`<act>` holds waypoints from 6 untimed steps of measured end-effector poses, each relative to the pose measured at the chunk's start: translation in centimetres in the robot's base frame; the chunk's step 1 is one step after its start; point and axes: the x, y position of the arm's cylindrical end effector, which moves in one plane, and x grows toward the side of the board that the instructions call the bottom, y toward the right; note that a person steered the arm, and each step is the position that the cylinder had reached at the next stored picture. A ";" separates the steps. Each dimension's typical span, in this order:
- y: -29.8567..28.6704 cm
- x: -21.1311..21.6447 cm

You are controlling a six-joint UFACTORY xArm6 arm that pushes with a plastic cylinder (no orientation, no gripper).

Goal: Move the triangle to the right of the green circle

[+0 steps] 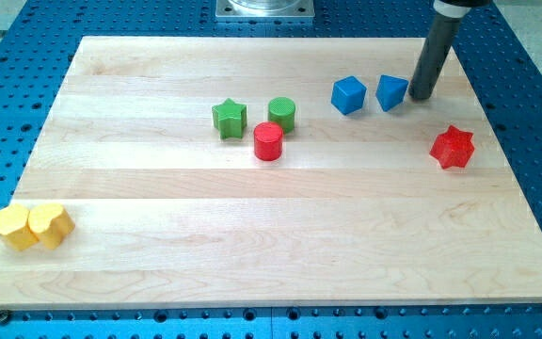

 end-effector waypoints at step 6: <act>-15.7 3.0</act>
